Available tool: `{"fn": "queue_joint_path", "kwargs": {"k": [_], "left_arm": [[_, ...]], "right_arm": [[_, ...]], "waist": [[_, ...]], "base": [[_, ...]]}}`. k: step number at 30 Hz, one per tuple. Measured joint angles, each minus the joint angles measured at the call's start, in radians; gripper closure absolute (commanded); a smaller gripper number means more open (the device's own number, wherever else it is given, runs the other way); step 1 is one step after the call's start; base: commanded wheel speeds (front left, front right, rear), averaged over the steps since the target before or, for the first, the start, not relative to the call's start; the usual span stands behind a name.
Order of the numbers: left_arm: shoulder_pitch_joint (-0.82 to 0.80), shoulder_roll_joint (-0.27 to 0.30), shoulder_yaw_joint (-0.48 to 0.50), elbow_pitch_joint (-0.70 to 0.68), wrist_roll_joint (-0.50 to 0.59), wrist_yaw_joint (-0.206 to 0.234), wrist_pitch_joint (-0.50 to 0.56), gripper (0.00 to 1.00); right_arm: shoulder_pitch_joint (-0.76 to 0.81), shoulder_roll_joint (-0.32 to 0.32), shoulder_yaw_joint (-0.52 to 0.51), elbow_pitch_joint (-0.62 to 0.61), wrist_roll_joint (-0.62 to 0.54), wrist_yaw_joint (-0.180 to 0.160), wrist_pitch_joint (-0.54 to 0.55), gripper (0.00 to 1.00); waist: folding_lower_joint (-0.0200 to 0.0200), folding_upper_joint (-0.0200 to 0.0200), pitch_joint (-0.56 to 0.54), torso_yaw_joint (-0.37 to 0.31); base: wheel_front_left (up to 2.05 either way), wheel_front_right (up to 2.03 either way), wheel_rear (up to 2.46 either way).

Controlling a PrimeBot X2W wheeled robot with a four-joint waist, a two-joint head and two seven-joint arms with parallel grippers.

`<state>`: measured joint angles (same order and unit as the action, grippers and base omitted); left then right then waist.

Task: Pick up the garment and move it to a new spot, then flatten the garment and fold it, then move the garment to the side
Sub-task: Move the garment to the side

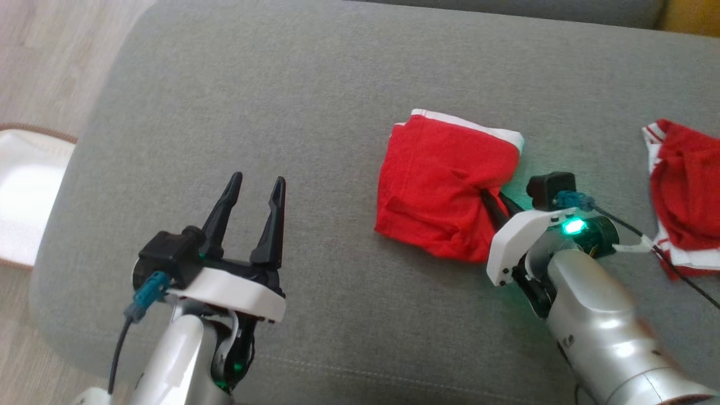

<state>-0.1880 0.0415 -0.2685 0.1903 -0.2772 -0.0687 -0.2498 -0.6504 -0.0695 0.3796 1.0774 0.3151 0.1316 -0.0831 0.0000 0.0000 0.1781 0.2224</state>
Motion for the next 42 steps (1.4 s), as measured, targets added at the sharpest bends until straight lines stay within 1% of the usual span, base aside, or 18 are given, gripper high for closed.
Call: {"fn": "queue_joint_path", "kwargs": {"k": [4, 7, 10, 12, 14, 17, 19, 22, 24, 26, 28, 30, 33, 36, 42], "left_arm": [[0.001, 0.0, 0.019, -0.001, 0.0, 0.0, 0.0, 0.0], [0.004, 0.0, 0.023, -0.001, 0.0, 0.0, 0.0, 0.0], [0.009, 0.0, 0.027, -0.003, 0.001, 0.0, 0.0, 0.0], [0.02, 0.0, 0.028, -0.005, 0.002, 0.0, 0.0, 0.0], [0.028, 0.0, 0.03, -0.006, 0.002, 0.0, 0.0, 0.0], [0.029, 0.0, 0.033, -0.008, 0.002, 0.0, 0.0, 0.0], [0.029, 0.0, 0.035, -0.009, 0.003, -0.001, 0.0, 0.0], [0.028, 0.0, 0.039, -0.014, 0.005, -0.002, 0.0, 0.0], [0.026, 0.0, 0.04, -0.017, 0.005, -0.002, 0.0, 0.0], [0.021, 0.0, 0.04, -0.019, 0.005, -0.003, 0.0, 0.0], [0.016, 0.0, 0.04, -0.023, 0.005, -0.003, 0.0, 0.0], [0.015, 0.0, 0.039, -0.023, 0.006, -0.012, 0.0, 0.0], [0.01, 0.0, 0.039, -0.022, 0.011, -0.012, 0.0, 0.0], [-0.003, 0.0, 0.04, -0.021, 0.011, -0.02, 0.0, 0.0], [-0.009, 0.0, 0.041, -0.021, 0.011, -0.021, -0.006, 0.0]], "right_arm": [[-0.006, -0.002, -0.004, 0.001, -0.119, 0.0, -0.024, 1.0], [-0.024, -0.014, -0.001, -0.031, -0.174, 0.0, -0.023, 1.0], [-0.036, -0.05, 0.026, -0.086, -0.197, 0.0, -0.001, 1.0], [-0.038, -0.091, 0.056, -0.133, -0.201, 0.0, 0.025, 1.0], [-0.037, -0.143, 0.096, -0.185, -0.195, 0.0, 0.063, 1.0], [-0.037, -0.235, 0.156, -0.272, -0.149, 0.0, 0.135, 1.0], [-0.037, -0.311, 0.193, -0.333, -0.104, 0.0, 0.188, 1.0], [-0.037, -0.442, 0.241, -0.409, -0.044, 0.0, 0.262, 1.0], [-0.036, -0.532, 0.261, -0.439, -0.005, 0.0, 0.304, 1.0], [-0.036, -0.603, 0.269, -0.46, 0.026, 0.0, 0.334, 1.0], [-0.036, -0.662, 0.279, -0.475, 0.03, 0.0, 0.356, 1.0], [-0.036, -0.703, 0.281, -0.478, 0.039, 0.0, 0.372, 1.0], [-0.037, -0.739, 0.282, -0.478, 0.036, 0.0, 0.392, 1.0], [-0.037, -0.757, 0.272, -0.465, 0.028, 0.0, 0.413, 1.0], [-0.037, -0.76, 0.19, -0.421, -0.035, 0.0, 0.442, 1.0]], "waist": [[0.0, 0.0, -0.014, -0.031], [0.0, 0.0, -0.026, -0.058], [0.0, 0.0, -0.036, -0.088], [0.0, 0.0, -0.041, -0.109], [0.0, 0.0, -0.044, -0.132], [0.0, 0.0, -0.044, -0.162], [0.0, 0.0, -0.043, -0.18], [0.0, 0.0, -0.033, -0.199], [0.0, 0.0, -0.022, -0.204], [0.0, 0.0, -0.011, -0.207], [0.0, 0.0, 0.002, -0.208], [0.0, 0.0, 0.016, -0.207], [0.0, 0.0, 0.032, -0.2], [0.0, 0.0, 0.045, -0.191], [0.0, 0.0, 0.065, -0.178]], "base": [[0.0, 0.0, 0.0], [0.0, 0.0, 0.0], [0.0, 0.0, 0.0], [0.0, 0.0, 0.0], [0.0, 0.0, 0.0], [0.0, 0.0, 0.0], [0.0, 0.0, 0.0], [0.0, 0.0, 0.0], [0.0, 0.0, 0.0], [0.0, 0.0, 0.0], [0.0, 0.0, 0.0], [0.0, 0.0, 0.0], [0.0, 0.0, 0.0], [0.0, 0.0, 0.0], [0.0, 0.0, 0.0]]}}
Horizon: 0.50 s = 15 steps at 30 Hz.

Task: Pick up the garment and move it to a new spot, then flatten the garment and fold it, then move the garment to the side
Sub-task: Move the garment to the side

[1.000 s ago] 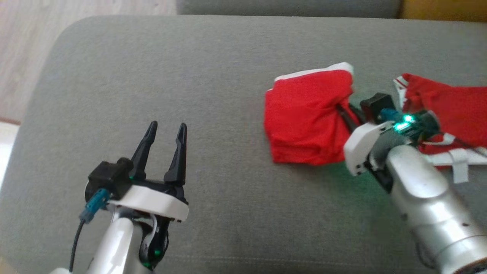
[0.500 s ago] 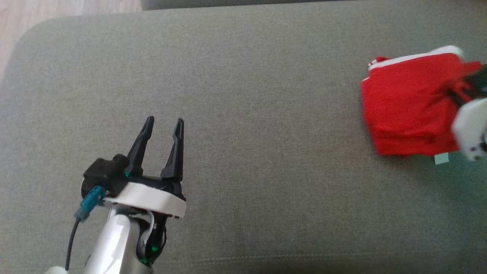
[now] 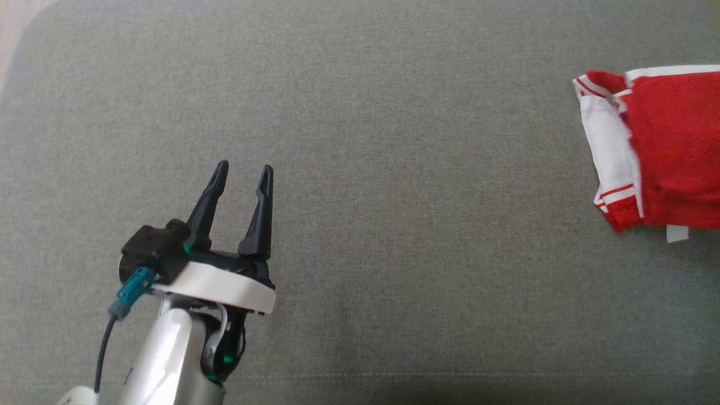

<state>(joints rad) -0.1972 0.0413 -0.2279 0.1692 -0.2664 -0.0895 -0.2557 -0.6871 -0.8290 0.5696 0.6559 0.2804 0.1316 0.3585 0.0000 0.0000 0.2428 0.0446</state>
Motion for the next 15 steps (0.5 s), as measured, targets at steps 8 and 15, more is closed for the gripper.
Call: {"fn": "queue_joint_path", "kwargs": {"k": [8, 15], "left_arm": [[-0.013, 0.0, 0.002, -0.001, 0.0, 0.0, 0.0, 0.0], [-0.018, 0.0, 0.006, -0.001, 0.0, -0.007, 0.0, 0.0]], "right_arm": [[0.003, 0.048, -0.149, 0.027, -0.121, 0.0, 0.04, 1.0], [0.054, 0.108, -0.273, 0.011, -0.176, 0.0, 0.062, 1.0]], "waist": [[0.0, 0.0, 0.028, 0.007], [0.0, 0.0, 0.047, 0.008]], "base": [[0.0, 0.0, 0.0], [0.0, 0.0, 0.0]]}}
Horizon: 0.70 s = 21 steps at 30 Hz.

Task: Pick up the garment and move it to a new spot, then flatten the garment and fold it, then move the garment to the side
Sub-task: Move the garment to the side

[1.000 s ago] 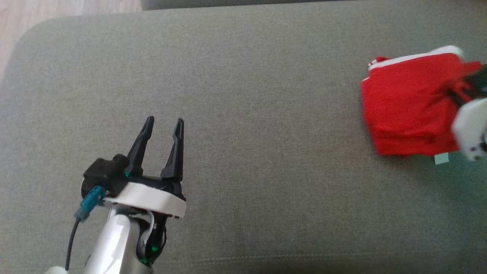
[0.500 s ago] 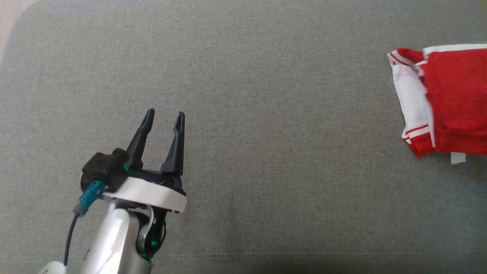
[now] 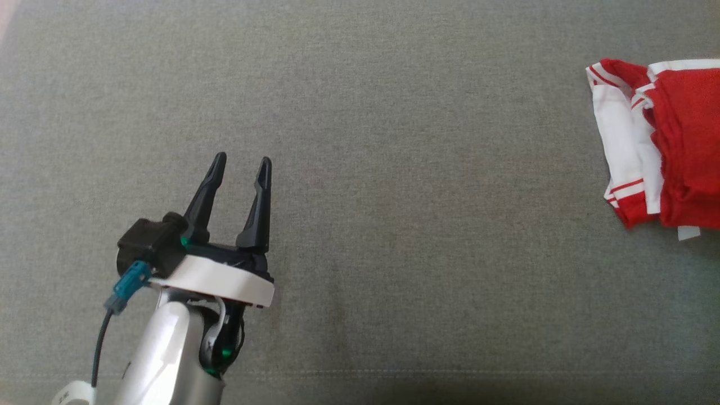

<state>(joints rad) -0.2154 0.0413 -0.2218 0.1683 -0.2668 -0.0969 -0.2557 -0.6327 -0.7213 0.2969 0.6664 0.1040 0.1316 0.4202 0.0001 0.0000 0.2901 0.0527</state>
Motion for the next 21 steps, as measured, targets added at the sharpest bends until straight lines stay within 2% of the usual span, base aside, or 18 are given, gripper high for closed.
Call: {"fn": "queue_joint_path", "kwargs": {"k": [4, 5, 6, 15, 21], "left_arm": [[-0.006, 0.0, -0.002, 0.001, 0.0, 0.0, 0.0, 0.0], [-0.011, -0.001, -0.003, 0.001, 0.0, 0.0, 0.0, 0.0], [-0.011, -0.001, -0.003, 0.001, 0.0, 0.0, 0.0, 0.0], [-0.037, -0.001, -0.004, 0.017, -0.009, -0.002, 0.0, 0.0], [-0.036, -0.001, 0.002, 0.026, -0.009, -0.002, 0.0, 0.0]], "right_arm": [[0.032, 0.044, -0.065, -0.014, 0.0, 0.0, 0.02, 1.0], [0.033, 0.052, -0.077, -0.018, -0.001, 0.0, 0.02, 0.69], [0.033, 0.052, -0.077, -0.018, -0.001, 0.0, 0.02, 0.0], [0.033, 0.105, -0.163, -0.064, -0.079, 0.0, 0.015, 0.0], [0.029, 0.149, -0.258, -0.1, -0.148, 0.0, -0.043, 0.0]], "waist": [[0.0, 0.0, 0.011, 0.002], [0.0, 0.0, 0.014, 0.002], [0.0, 0.0, 0.014, 0.002], [0.0, 0.0, 0.013, 0.007], [0.0, 0.0, -0.02, 0.005]], "base": [[0.0, 0.0, 0.0], [0.0, 0.0, 0.0], [0.0, 0.0, 0.0], [0.0, 0.0, 0.0], [0.0, 0.0, 0.0]]}}
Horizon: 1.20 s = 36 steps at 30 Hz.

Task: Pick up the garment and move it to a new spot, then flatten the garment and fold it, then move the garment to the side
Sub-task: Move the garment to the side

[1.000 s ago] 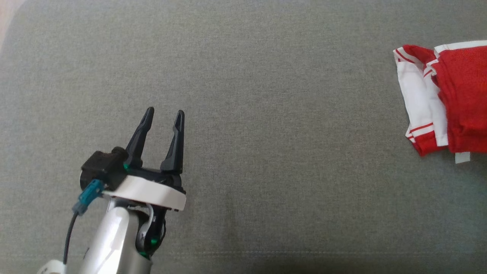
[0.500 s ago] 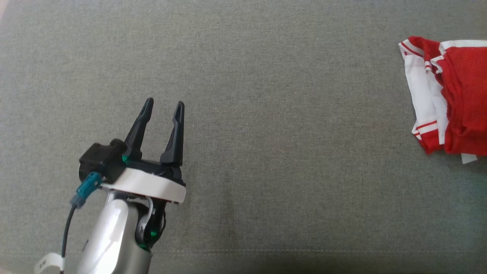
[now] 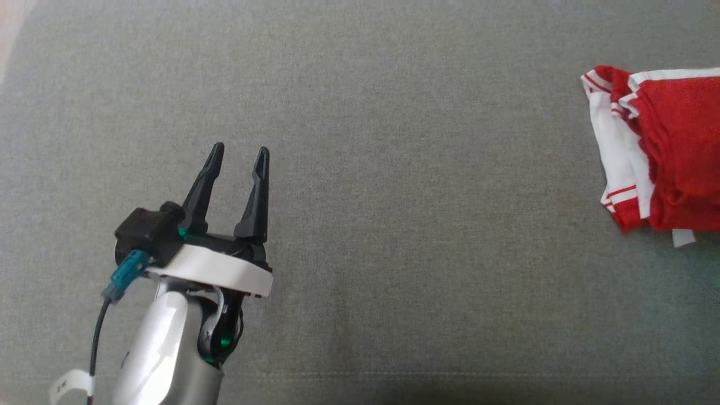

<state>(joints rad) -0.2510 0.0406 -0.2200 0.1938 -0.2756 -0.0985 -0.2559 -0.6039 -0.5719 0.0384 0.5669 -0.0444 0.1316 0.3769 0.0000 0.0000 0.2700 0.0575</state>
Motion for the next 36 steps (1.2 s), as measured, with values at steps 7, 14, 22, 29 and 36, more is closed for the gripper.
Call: {"fn": "queue_joint_path", "kwargs": {"k": [7, 14, 22, 29, 36], "left_arm": [[0.013, 0.0, 0.014, -0.001, 0.002, 0.001, 0.0, 0.0], [0.069, 0.0, 0.039, -0.012, 0.01, 0.003, 0.0, 0.0], [0.122, 0.0, 0.038, -0.027, 0.01, 0.02, 0.0, 0.0], [0.19, 0.001, 0.032, -0.018, 0.0, 0.038, 0.0, 0.0], [0.231, 0.001, 0.03, 0.003, 0.0, 0.052, 0.0, 0.0]], "right_arm": [[-0.001, 0.134, -0.037, -0.072, -0.015, 0.0, -0.138, 0.0], [0.008, 0.296, -0.017, -0.143, 0.063, 0.0, -0.273, 0.0], [0.223, 0.477, 0.0, -0.23, 0.129, 0.0, -0.411, 0.0], [0.404, 0.511, 0.009, -0.27, 0.135, 0.0, -0.487, 0.0], [0.504, 0.52, 0.026, -0.284, 0.223, 0.0, -0.546, 0.0]], "waist": [[0.0, 0.0, -0.062, -0.014], [0.0, 0.0, -0.136, -0.037], [0.0, 0.0, -0.223, -0.053], [0.0, 0.0, -0.274, -0.048], [0.0, 0.0, -0.289, -0.05]], "base": [[0.0, 0.0, 0.0], [0.0, 0.0, 0.0], [0.0, 0.0, 0.0], [0.0, 0.0, 0.0], [0.0, 0.0, 0.0]]}}
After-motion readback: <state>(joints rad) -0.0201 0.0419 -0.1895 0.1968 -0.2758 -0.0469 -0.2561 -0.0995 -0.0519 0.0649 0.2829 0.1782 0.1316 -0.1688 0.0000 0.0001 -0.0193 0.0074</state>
